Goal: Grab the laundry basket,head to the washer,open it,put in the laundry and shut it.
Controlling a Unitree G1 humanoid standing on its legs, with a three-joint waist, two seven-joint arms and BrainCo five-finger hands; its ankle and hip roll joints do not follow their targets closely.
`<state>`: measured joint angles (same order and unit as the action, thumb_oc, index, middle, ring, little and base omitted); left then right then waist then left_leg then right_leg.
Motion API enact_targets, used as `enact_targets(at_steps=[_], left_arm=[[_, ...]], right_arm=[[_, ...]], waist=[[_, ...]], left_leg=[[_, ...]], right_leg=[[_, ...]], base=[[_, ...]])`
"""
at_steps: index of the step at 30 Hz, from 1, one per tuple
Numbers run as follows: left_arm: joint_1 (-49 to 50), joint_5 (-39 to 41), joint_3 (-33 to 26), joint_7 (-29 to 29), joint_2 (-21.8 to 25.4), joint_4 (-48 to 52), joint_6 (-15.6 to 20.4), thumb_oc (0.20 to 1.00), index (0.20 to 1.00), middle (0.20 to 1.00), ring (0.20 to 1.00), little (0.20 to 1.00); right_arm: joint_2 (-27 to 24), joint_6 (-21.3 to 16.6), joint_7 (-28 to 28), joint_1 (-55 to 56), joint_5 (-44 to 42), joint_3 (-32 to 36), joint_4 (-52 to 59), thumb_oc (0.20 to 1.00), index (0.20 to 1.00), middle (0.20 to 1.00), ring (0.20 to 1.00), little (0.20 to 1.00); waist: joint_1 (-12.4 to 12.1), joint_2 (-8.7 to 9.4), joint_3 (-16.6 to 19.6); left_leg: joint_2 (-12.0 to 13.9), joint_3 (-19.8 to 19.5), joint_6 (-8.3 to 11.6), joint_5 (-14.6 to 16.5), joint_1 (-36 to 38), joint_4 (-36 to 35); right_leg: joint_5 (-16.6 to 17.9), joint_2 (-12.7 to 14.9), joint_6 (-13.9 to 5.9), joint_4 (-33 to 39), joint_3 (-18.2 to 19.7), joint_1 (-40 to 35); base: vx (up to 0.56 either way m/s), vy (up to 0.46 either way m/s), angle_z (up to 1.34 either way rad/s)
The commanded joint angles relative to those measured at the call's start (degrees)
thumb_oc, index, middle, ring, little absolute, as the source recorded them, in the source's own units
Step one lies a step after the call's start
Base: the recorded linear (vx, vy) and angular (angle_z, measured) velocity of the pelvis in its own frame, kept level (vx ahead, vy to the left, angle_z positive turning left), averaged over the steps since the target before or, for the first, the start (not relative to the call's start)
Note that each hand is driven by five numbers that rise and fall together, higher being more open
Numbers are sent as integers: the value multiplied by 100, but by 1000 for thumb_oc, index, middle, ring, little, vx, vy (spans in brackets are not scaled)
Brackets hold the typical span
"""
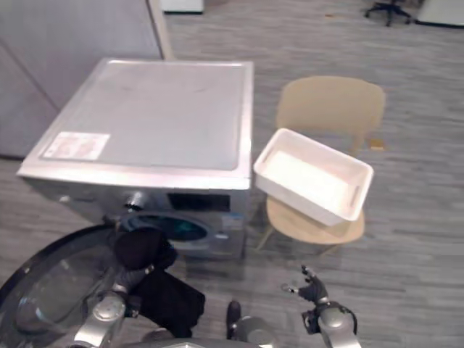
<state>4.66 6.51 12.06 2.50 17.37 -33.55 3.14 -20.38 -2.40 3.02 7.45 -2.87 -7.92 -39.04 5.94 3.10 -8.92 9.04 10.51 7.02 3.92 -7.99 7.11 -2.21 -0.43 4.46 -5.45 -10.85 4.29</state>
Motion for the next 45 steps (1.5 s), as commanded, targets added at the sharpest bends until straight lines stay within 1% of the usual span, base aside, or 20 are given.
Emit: enact_targets(at_steps=[1, 3, 5, 7, 10, 11, 17, 18, 21, 22, 25, 26, 29, 32, 35, 36, 37, 38, 39, 45], left_arm=[[-205, 90, -145, 198, 226, 363, 355, 200, 200, 200, 200, 200], [-333, 92, -135, 240, 269, 430, 384, 200, 200, 200, 200, 200], [-437, 128, -110, 299, 304, 464, 416, 200, 200, 200, 200, 200], [-815, 155, -31, 487, 422, 544, 506, 200, 200, 200, 200, 200], [-1084, 156, 16, 613, 487, 538, 559, 200, 200, 200, 200, 200], [-1369, 137, 98, 747, 528, 541, 594, 200, 200, 200, 200, 200], [-2122, 186, 307, 1025, 562, 656, 666, 200, 200, 200, 200, 200], [-2646, 172, 486, 1231, 578, 685, 683, 200, 200, 200, 200, 200], [-3192, 124, 637, 1382, 584, 648, 670, 200, 200, 200, 200, 200], [-3867, 61, 788, 1616, 706, 546, 646, 200, 200, 200, 200, 200], [-5102, -41, 1054, 1930, 1057, 13, 578, 200, 200, 200, 200, 200], [-5139, -34, 1068, 1931, 1056, -17, 589, 200, 200, 200, 200, 200], [-7008, -102, 1494, 2313, 1708, -1065, 506, 200, 200, 200, 200, 200], [-8366, -323, 2049, 2776, 2179, -1518, 494, 200, 200, 200, 200, 200], [-8989, -517, 2400, 3072, 2452, -1672, 505, 200, 200, 200, 200, 200], [-9253, -588, 2570, 3237, 2700, -1549, 463, 489, 489, 489, 489, 489], [-9256, -588, 2575, 3236, 2703, -1547, 461, 489, 489, 489, 489, 489], [-9366, -654, 2708, 3186, 2767, -1527, 434, 1000, 1000, 1000, 1000, 1000], [-9572, -794, 3027, 2968, 2813, -1702, 395, 1000, 1000, 1000, 1000, 1000], [-9190, -885, 3205, 2024, 2585, -2250, 265, 1000, 1000, 1000, 1000, 1000]], right_arm=[[-64, -207, 117, -240, -221, -12, 152, 1000, 1000, 1000, 1000, 1000], [-46, -219, 146, -302, -246, 40, 158, 1000, 1000, 1000, 1000, 1000], [-70, -222, 169, -398, -271, 11, 180, 1000, 1000, 1000, 1000, 1000], [-2, -258, 250, -689, -394, -64, 355, 1000, 1000, 1000, 1000, 1000], [41, -295, 310, -860, -476, -129, 468, 1000, 1000, 1000, 1000, 1000], [85, -355, 393, -1021, -575, -177, 605, 1000, 1000, 1000, 1000, 1000], [241, -517, 609, -1413, -839, -278, 952, 1000, 1000, 1000, 1000, 1000], [298, -626, 737, -1602, -921, -345, 1165, 1000, 1000, 1000, 1000, 1000], [304, -670, 822, -1730, -971, -413, 1351, 1000, 1000, 1000, 1000, 1000], [299, -768, 869, -1818, -1031, -512, 1580, 1000, 1000, 1000, 1000, 1000], [218, -891, 802, -1842, -1096, -642, 1836, 1000, 1000, 1000, 1000, 1000], [223, -890, 802, -1857, -1097, -631, 1834, 1000, 1000, 1000, 1000, 1000], [47, -1081, 670, -1885, -1226, -701, 2091, 1000, 1000, 1000, 1000, 1000], [-107, -1281, 627, -1944, -1395, -686, 2264, 1000, 1000, 1000, 1000, 1000], [-217, -1399, 556, -1949, -1507, -694, 2407, 1000, 1000, 1000, 1000, 1000], [-325, -1461, 535, -1847, -1634, -676, 2506, 1000, 1000, 1000, 1000, 1000], [-323, -1458, 532, -1846, -1637, -674, 2512, 1000, 1000, 1000, 1000, 1000], [-399, -1463, 476, -1813, -1688, -659, 2524, 1000, 1000, 1000, 1000, 1000], [-515, -1466, 424, -1812, -1740, -648, 2508, 1000, 1000, 1000, 1000, 1000], [-518, -1315, 309, -1800, -1659, -662, 2291, 1000, 1000, 1000, 1000, 1000]], waist=[[-131, 42, -450], [-25, -80, -554], [-3, -89, -663], [22, -27, -1037], [19, 17, -1181], [16, 50, -1333], [-1, 81, -1526], [23, 101, -1576], [71, 89, -1575], [141, 93, -1589], [304, 80, -1514], [302, 75, -1502], [528, 25, -1402], [675, -45, -1347], [728, -63, -1322], [773, -91, -1356], [771, -93, -1343], [780, -119, -1340], [797, -160, -1323], [755, -216, -1245]], left_leg=[[-23, -45, -91, -418, -123, 13], [-35, 151, -150, -402, -48, -103], [-83, 167, -200, -366, -164, 5], [-143, 380, -361, -212, -598, 455], [-157, 479, -457, -111, -939, 764], [-184, 425, -499, 138, -1278, 1169], [-69, 272, -626, 390, -2492, 2299], [34, 167, -651, 509, -3115, 2865], [68, 43, -677, 631, -3755, 3461], [132, -68, -688, 726, -4364, 3973], [251, -217, -710, 884, -5218, 4703], [253, -227, -710, 898, -5272, 4740], [351, -353, -745, 1014, -6044, 5270], [412, -387, -775, 1086, -6543, 5544], [446, -421, -790, 1109, -6867, 5696], [485, -457, -809, 1116, -7104, 5856], [489, -463, -808, 1120, -7131, 5870], [507, -455, -814, 1119, -7190, 5909], [508, -447, -830, 1119, -7308, 5970], [433, -456, -848, 1117, -7344, 5990]], right_leg=[[-554, 450, -875, 19, 25, -255], [-579, 530, -928, -308, 183, 76], [-577, 591, -928, -590, 294, 350], [-552, 740, -971, -1317, 559, 1096], [-558, 868, -960, -1596, 643, 1477], [-714, 974, -967, -1957, 689, 1796], [-917, 1101, -873, -2878, 673, 2906], [-1092, 1132, -801, -3426, 681, 3479], [-1254, 1131, -721, -3981, 719, 4071], [-1439, 1142, -635, -4479, 742, 4646], [-1682, 1158, -529, -5176, 834, 5469], [-1698, 1160, -528, -5212, 834, 5518], [-1845, 1158, -467, -5813, 963, 6336], [-1855, 1113, -494, -6105, 1011, 6846], [-1834, 1067, -533, -6218, 1035, 7142], [-1799, 1043, -564, -6300, 1057, 7324], [-1801, 1039, -564, -6310, 1056, 7347], [-1799, 1053, -568, -6334, 1064, 7408], [-1800, 1061, -568, -6417, 1082, 7535], [-1828, 1110, -548, -6534, 1072, 7629]], base=[[4, 124, -64], [-61, 309, -74], [-156, 263, -64], [-295, 258, -62], [-138, 97, -22], [-108, 90, 6], [-154, -7, 20], [-125, -49, 21], [-117, -45, 30], [-78, -40, 30], [-47, -34, 11], [-5, -18, 4], [0, 0, 0], [1, 1, -5], [8, -10, -9], [20, -14, -10], [23, -13, -7], [34, -17, -1], [37, -21, -1], [11, -7, 2]])
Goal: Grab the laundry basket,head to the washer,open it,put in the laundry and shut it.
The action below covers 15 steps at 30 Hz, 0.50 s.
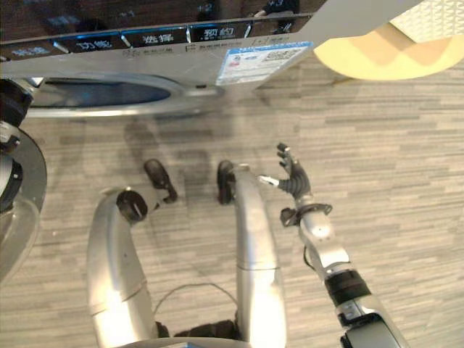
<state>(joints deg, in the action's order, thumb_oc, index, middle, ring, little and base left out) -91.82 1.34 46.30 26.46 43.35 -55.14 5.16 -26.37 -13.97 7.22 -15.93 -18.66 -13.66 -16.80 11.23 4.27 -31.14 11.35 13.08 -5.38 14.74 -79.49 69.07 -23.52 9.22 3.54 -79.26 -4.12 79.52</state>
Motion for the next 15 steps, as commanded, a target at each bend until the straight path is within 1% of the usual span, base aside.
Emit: enact_targets(at_steps=[1, 2, 3, 4, 5, 6, 7, 8, 9, 11, 12, 13, 15], left_arm=[[806, -423, -332, -500, -125, 6, 83, 1000, 1000, 1000, 1000, 1000], [1096, -360, -470, -547, -230, 56, 114, 1000, 1000, 1000, 1000, 1000], [1124, -365, -489, -545, -230, 69, 112, 1000, 1000, 1000, 1000, 1000], [1403, -382, -614, -604, -281, 144, 125, 1000, 1000, 1000, 1000, 1000], [1770, -348, -797, -610, -307, 337, 139, 1000, 1000, 1000, 1000, 1000], [2196, -221, -1027, -636, -438, 541, 151, 1000, 1000, 1000, 1000, 1000], [2983, -108, -1404, -681, -627, 990, 169, 1000, 1000, 1000, 1000, 1000], [3326, -23, -1606, -698, -764, 1199, 187, 1000, 1000, 1000, 1000, 1000], [4238, 100, -1991, -815, -1014, 1745, 227, 1000, 1000, 1000, 1000, 1000], [5067, 104, -2279, -985, -1215, 2077, 272, 1000, 1000, 1000, 1000, 1000], [5853, 172, -2545, -1148, -1368, 2390, 308, 1000, 1000, 1000, 1000, 1000], [6729, 352, -2906, -1233, -1540, 2529, 366, 1000, 1000, 1000, 1000, 1000], [7394, 390, -3125, -1351, -1694, 2537, 344, 1000, 1000, 1000, 1000, 1000]], right_arm=[[151, -142, -128, 582, -36, -88, 12, 1000, 1000, 1000, 1000, 1000], [187, -149, -129, 592, -42, -93, -29, 1000, 1000, 1000, 1000, 1000], [177, -153, -129, 603, -43, -101, -32, 1000, 1000, 1000, 1000, 1000], [222, -141, -121, 612, -50, -102, -123, 1000, 1000, 1000, 1000, 1000], [265, -142, -118, 635, -31, -100, -149, 1000, 1000, 1000, 1000, 1000], [310, -127, -88, 654, -25, -96, -208, 1000, 1000, 1000, 1000, 1000], [411, -55, -33, 692, 39, -77, -310, 1000, 1000, 1000, 1000, 1000], [448, -9, -2, 681, 81, -68, -382, 1000, 1000, 1000, 1000, 1000], [510, 103, 70, 705, 261, -38, -515, 1000, 1000, 1000, 1000, 1000], [569, 226, 114, 685, 470, -24, -764, 1000, 1000, 1000, 1000, 1000], [613, 337, 104, 751, 624, 30, -1025, 1000, 1000, 1000, 1000, 1000], [638, 418, 83, 862, 732, 96, -1317, 1000, 1000, 1000, 1000, 1000], [666, 523, 24, 1029, 819, 158, -1607, 1000, 1000, 1000, 1000, 1000]], waist=[[182, -320, 1035], [154, -312, 1067], [159, -323, 1078], [128, -314, 1117], [95, -305, 1149], [48, -293, 1181], [-46, -271, 1228], [-99, -259, 1253], [-219, -245, 1295], [-331, -219, 1331], [-443, -216, 1366], [-539, -179, 1373], [-595, -144, 1355]], left_leg=[[179, -750, 394, 37, -144, -234], [164, -761, 398, 43, -111, -246], [165, -762, 398, 43, -107, -249], [145, -779, 401, 43, -76, -277], [136, -786, 409, 36, -24, -332], [118, -791, 421, 23, 67, -416], [92, -789, 447, -14, 327, -646], [64, -763, 467, -37, 492, -808], [9, -676, 529, -119, 942, -1235], [-39, -612, 582, -224, 1542, -1758], [-120, -549, 588, -321, 2166, -2325], [-255, -481, 620, -473, 2987, -3036], [-396, -439, 628, -618, 3752, -3696]], right_leg=[[295, 166, -452, 879, 376, 54], [294, 164, -444, 899, 360, 15], [294, 163, -443, 904, 357, 8], [294, 169, -437, 931, 341, -36], [297, 179, -435, 981, 323, -92], [306, 207, -437, 1057, 290, -202], [320, 277, -446, 1270, 211, -495], [325, 307, -449, 1413, 167, -663], [393, 361, -475, 1824, 80, -1111], [500, 395, -529, 2316, -28, -1696], [643, 403, -614, 2744, -118, -2231], [901, 396, -717, 3399, -225, -3026], [1126, 383, -788, 4026, -281, -3771]], base=[[16, -23, 5], [12, -17, 11], [7, -14, 13], [2, -7, 21], [-2, -20, 18], [-20, -13, 12], [-33, -13, 9], [-56, 14, 10], [-56, 31, 27], [-25, 71, 53], [37, 140, 47], [71, 145, 18], [87, 110, 14]])
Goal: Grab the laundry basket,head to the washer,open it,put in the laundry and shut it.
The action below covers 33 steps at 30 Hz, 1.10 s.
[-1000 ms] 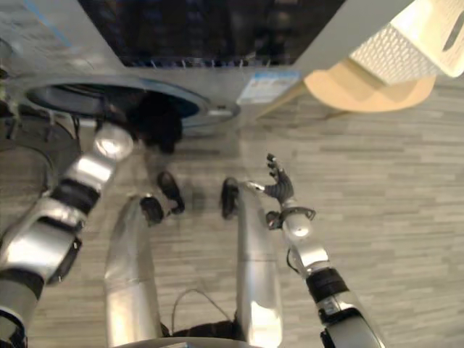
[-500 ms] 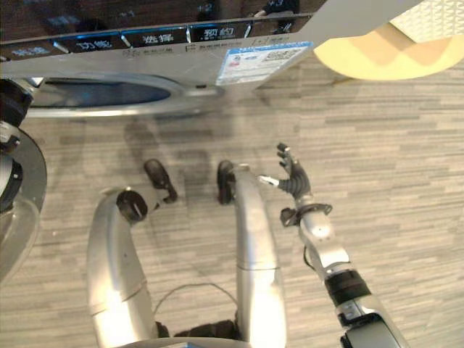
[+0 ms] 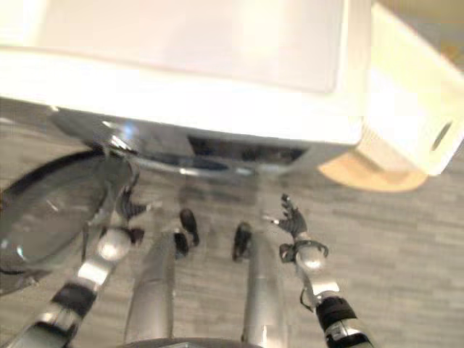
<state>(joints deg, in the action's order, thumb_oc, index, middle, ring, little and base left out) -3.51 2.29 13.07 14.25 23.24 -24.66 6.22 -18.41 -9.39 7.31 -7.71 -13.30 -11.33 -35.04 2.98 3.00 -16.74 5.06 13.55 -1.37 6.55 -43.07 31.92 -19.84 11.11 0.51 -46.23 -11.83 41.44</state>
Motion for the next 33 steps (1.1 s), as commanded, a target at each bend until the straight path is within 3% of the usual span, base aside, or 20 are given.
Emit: enact_targets(at_steps=[1, 3, 4, 6, 11, 14, 15, 16, 17, 20, 21, 22, 24, 26, 27, 29, 30, 31, 32, 33], left_arm=[[-1144, 265, 131, -155, 229, -578, 228, 1000, 1000, 1000, 1000, 1000], [-458, 188, -24, -342, 68, -878, 155, 1000, 1000, 1000, 1000, 1000], [-453, 187, -24, -342, 68, -876, 155, 1000, 1000, 1000, 1000, 1000], [-33, 97, -99, -499, -62, -1226, 106, 1000, 1000, 1000, 1000, 1000], [181, -18, -148, -555, -125, -1518, 77, 1000, 1000, 1000, 1000, 1000], [216, 4, -165, -598, -137, -1671, 58, 1000, 1000, 1000, 1000, 1000], [281, -52, -182, -629, -92, -1624, 48, 1000, 1000, 1000, 1000, 1000], [284, -52, -183, -629, -91, -1623, 47, 1000, 1000, 1000, 1000, 1000], [369, -59, -202, -661, -84, -1550, 25, 1000, 1000, 1000, 1000, 1000], [481, -59, -283, -692, -107, -1502, 31, 1000, 1000, 1000, 1000, 1000], [532, -36, -331, -667, -95, -1408, 32, 1000, 1000, 1000, 1000, 1000], [551, -32, -344, -661, -81, -1302, 60, 1000, 1000, 1000, 1000, 1000], [523, 31, -403, -668, -96, -1186, 71, 1000, 1000, 1000, 1000, 1000], [531, 21, -409, -659, -112, -1128, 90, 1000, 1000, 1000, 1000, 1000], [495, 95, -414, -631, -150, -1107, 91, 1000, 1000, 1000, 1000, 1000], [538, 51, -404, -649, -169, -1120, 85, 1000, 1000, 1000, 1000, 1000], [603, -18, -387, -680, -128, -986, 87, 1000, 1000, 1000, 1000, 1000], [610, -48, -377, -695, -124, -977, 83, 1000, 1000, 1000, 1000, 1000], [611, -48, -378, -695, -124, -976, 82, 1000, 1000, 1000, 1000, 1000], [572, -71, -350, -712, -128, -960, 80, 1000, 1000, 1000, 1000, 1000]], right_arm=[[-94, 81, -13, 275, 272, -42, 51, 1000, 1000, 1000, 1000, 1000], [-12, 183, -96, 503, 299, 111, -421, 1000, 1000, 1000, 1000, 1000], [-13, 181, -97, 506, 299, 109, -422, 1000, 1000, 1000, 1000, 1000], [66, 243, -127, 675, 358, 296, -911, 1000, 1000, 1000, 1000, 1000], [78, 300, -149, 835, 429, 456, -1150, 1000, 1000, 1000, 1000, 1000], [108, 293, -176, 901, 490, 456, -1286, 1000, 1000, 1000, 1000, 1000], [127, 260, -196, 953, 507, 430, -1380, 1000, 1000, 1000, 1000, 1000], [128, 260, -196, 955, 507, 429, -1379, 1000, 1000, 1000, 1000, 1000], [168, 252, -261, 1008, 544, 414, -1418, 1000, 1000, 1000, 1000, 1000], [211, 242, -279, 1128, 565, 440, -1387, 1000, 1000, 1000, 1000, 1000], [212, 238, -257, 1144, 592, 413, -1311, 1000, 1000, 1000, 1000, 1000], [221, 239, -263, 1132, 585, 392, -1277, 1000, 1000, 1000, 1000, 1000], [211, 215, -256, 1017, 491, 338, -1307, 1000, 1000, 1000, 1000, 1000], [152, 200, -215, 976, 460, 346, -1325, 1000, 1000, 1000, 1000, 1000], [74, 202, -148, 876, 447, 329, -1370, 1000, 1000, 1000, 1000, 1000], [64, 233, -145, 927, 457, 386, -1405, 1000, 1000, 1000, 1000, 1000], [68, 249, -168, 1024, 456, 410, -1336, 1000, 1000, 1000, 1000, 1000], [76, 245, -182, 1050, 453, 417, -1333, 1000, 1000, 1000, 1000, 1000], [77, 245, -182, 1051, 453, 417, -1332, 1000, 1000, 1000, 1000, 1000], [85, 247, -201, 1013, 466, 446, -1494, 1000, 1000, 1000, 1000, 1000]], waist=[[212, 3, -100], [196, -1, -82], [195, 1, -106], [231, -13, 25], [269, 14, 153], [235, -88, 120], [158, -126, 241], [157, -117, 237], [86, -90, 429], [-64, -2, 623], [-168, 81, 654], [-301, 143, 653], [-491, 69, 622], [-582, -107, 531], [-620, -202, 345], [-503, -152, 288], [-364, -20, 300], [-317, 37, 313], [-313, 34, 310], [-208, 121, 397]], left_leg=[[167, -438, 234, 128, 528, -330], [-51, -349, 238, -4, 1638, -1191], [-55, -347, 238, -16, 1684, -1221], [-193, -166, 196, -281, 2498, -1944], [-350, 20, 181, -419, 3139, -2619], [-204, 219, 122, -682, 3454, -2971], [-130, 339, 71, -825, 3542, -3149], [-140, 343, 69, -826, 3552, -3155], [-137, 355, 75, -925, 3573, -3256], [-123, 380, 101, -1077, 3378, -3259], [-138, 426, 112, -1144, 3270, -3257], [-110, 440, 160, -1271, 3158, -3272], [69, 440, 412, -1786, 2590, -3235], [245, 367, 688, -2191, 2315, -3472], [297, 3, 972, -2372, 2200, -3564], [230, -166, 811, -2046, 2200, -3151], [231, -125, 602, -1495, 2320, -2457], [218, -160, 549, -1227, 2400, -2195], [221, -166, 549, -1213, 2393, -2174], [214, -248, 509, -636, 2803, -1935]], right_leg=[[881, 198, -544, 1074, 461, -384], [1230, 187, -693, 2027, 400, -1455], [1240, 186, -695, 2051, 397, -1498], [1760, 202, -844, 2941, 374, -2254], [2244, 185, -1062, 3480, 491, -2613], [1864, -45, -1025, 2768, 409, -2642], [1514, -323, -979, 2027, 308, -2873], [1500, -312, -981, 2007, 314, -2870], [1229, -642, -947, 1708, 450, -3270], [1179, -997, -962, 1656, 733, -3702], [1056, -1068, -889, 1838, 789, -3964], [667, -1099, -700, 2356, 749, -4245], [272, -1308, -388, 3161, 750, -4260], [283, -1557, -269, 3441, 728, -4166], [292, -1586, -200, 3393, 596, -4068], [502, -1390, -265, 3493, 320, -3971], [758, -1132, -309, 3686, 150, -3876], [839, -1039, -322, 3769, 101, -3856], [837, -1042, -323, 3770, 97, -3861], [1017, -836, -360, 3940, -17, -3799]], base=[[166, 160, 37], [190, 152, 12], [66, 108, -15], [122, 175, -19], [70, 168, -44], [-120, 145, -60], [-145, 89, -58], [-164, 47, -55], [-111, -43, -47], [-155, -55, -18], [-305, -107, 4], [-397, -154, -23], [-436, -152, -37], [-456, -58, -3], [-534, 5, 34], [-493, 35, 68], [-398, 80, 79], [-312, 79, 60], [-203, 120, 39], [-124, 89, 40]])
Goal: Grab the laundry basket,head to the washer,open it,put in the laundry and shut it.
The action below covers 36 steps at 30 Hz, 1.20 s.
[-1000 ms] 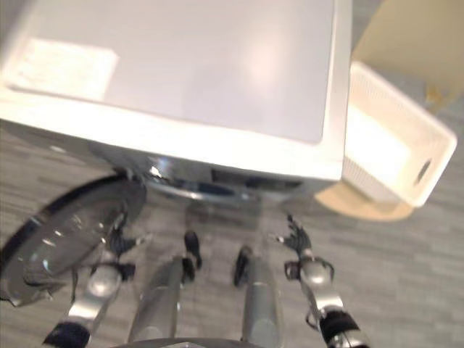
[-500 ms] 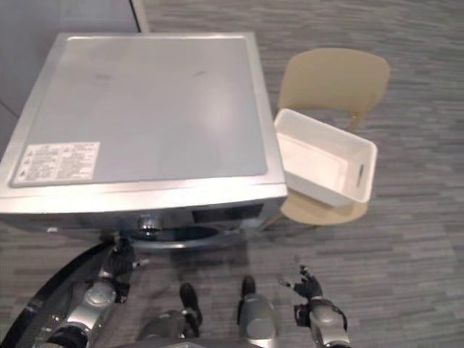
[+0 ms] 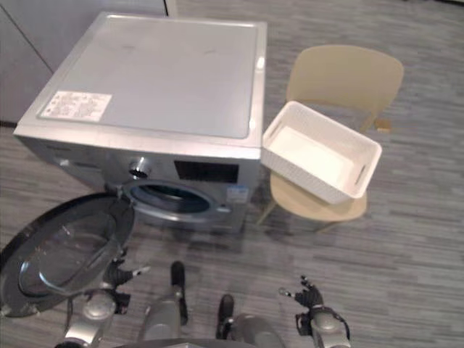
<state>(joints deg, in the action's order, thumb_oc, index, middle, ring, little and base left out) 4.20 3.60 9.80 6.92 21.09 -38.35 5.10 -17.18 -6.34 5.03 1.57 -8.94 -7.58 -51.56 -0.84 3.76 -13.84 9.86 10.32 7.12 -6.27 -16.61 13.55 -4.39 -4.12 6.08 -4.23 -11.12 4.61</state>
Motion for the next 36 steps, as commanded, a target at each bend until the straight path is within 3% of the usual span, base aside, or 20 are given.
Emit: enact_targets(at_steps=[1, 2, 3, 5, 9, 14, 21, 27, 30, 31, 36], left_arm=[[-200, -202, -23, 20, 88, 409, 192, 1000, 1000, 1000, 1000, 1000], [-215, -287, 26, 68, 133, 629, 219, 1000, 1000, 1000, 1000, 1000], [-211, -287, 25, 67, 132, 632, 217, 1000, 1000, 1000, 1000, 1000], [-253, -602, 48, 129, 281, 824, 232, 1000, 1000, 1000, 1000, 1000], [-431, -881, -64, 208, 556, 1016, 240, 1000, 1000, 1000, 1000, 1000], [-711, -1007, -228, 367, 880, 1091, 272, 1000, 1000, 1000, 1000, 1000], [-1189, -1531, -470, 638, 1678, 974, 178, 1000, 1000, 1000, 1000, 1000], [-2094, -1976, -444, 831, 2816, -226, -43, 1000, 1000, 1000, 1000, 1000], [-2484, -1982, -242, 819, 3055, -720, -101, 1000, 1000, 1000, 1000, 1000], [-3087, -2076, 122, 729, 3391, -1462, -152, 1000, 1000, 1000, 1000, 1000], [-3608, -2026, 422, 519, 3668, -2436, -191, 1000, 1000, 1000, 1000, 1000]], right_arm=[[-38, -60, 28, 84, 30, 71, 156, 1000, 1000, 1000, 1000, 1000], [-49, -49, 6, 91, 27, 66, 122, 1000, 1000, 1000, 1000, 1000], [-51, -49, 6, 93, 26, 65, 122, 1000, 1000, 1000, 1000, 1000], [-37, -61, -24, 162, 14, 184, 119, 1000, 1000, 1000, 1000, 1000], [-14, -31, -70, 220, 167, 168, 73, 1000, 1000, 1000, 1000, 1000], [15, -20, -114, 305, 224, 144, 182, 1000, 1000, 1000, 1000, 1000], [-14, 27, -240, 436, 316, 118, 188, 1000, 1000, 1000, 1000, 1000], [-193, 36, -323, 452, 356, 13, 253, 1000, 1000, 1000, 1000, 1000], [-231, 41, -321, 392, 349, -55, 240, 1000, 1000, 1000, 1000, 1000], [-291, 37, -337, 280, 333, -187, 231, 1000, 1000, 1000, 1000, 1000], [-377, 5, -381, 82, 282, -434, 275, 1000, 1000, 1000, 1000, 1000]], waist=[[175, 44, 96], [203, -40, 206], [207, -39, 197], [335, -102, 423], [388, -74, 633], [412, 27, 699], [456, 141, 775], [543, 135, 788], [555, 158, 741], [565, 209, 640], [540, 344, 382]], left_leg=[[-265, 73, -340, 652, 168, -95], [-413, -182, -324, 623, 441, -419], [-418, -184, -324, 614, 461, -439], [-486, -150, -330, 565, 841, -1154], [-605, -135, -393, 549, 1112, -1564], [-700, -36, -462, 609, 1318, -1704], [-783, 134, -555, 706, 1485, -1792], [-822, 254, -615, 747, 1497, -1826], [-822, 265, -635, 741, 1436, -1813], [-800, 289, -651, 707, 1279, -1790], [-705, 308, -671, 647, 937, -1716]], right_leg=[[-529, 686, -917, -258, -90, -129], [-422, 697, -1002, -211, -114, -105], [-421, 700, -1003, -206, -118, -119], [-348, 726, -1075, -66, -150, -115], [-231, 812, -1199, 17, -162, -162], [-135, 904, -1324, -14, -34, -192], [-22, 994, -1485, -90, 143, -160], [87, 1058, -1594, -226, 236, -7], [118, 1065, -1613, -261, 254, 89], [186, 1070, -1637, -275, 269, 246], [335, 1059, -1675, -284, 279, 529]], base=[[-113, 233, 44], [12, 145, 51], [24, 232, 36], [42, 192, 8], [64, 191, 33], [54, 143, -16], [55, 82, -6], [63, 72, -17], [12, 45, -10], [-25, 39, -1], [-44, 19, -11]])
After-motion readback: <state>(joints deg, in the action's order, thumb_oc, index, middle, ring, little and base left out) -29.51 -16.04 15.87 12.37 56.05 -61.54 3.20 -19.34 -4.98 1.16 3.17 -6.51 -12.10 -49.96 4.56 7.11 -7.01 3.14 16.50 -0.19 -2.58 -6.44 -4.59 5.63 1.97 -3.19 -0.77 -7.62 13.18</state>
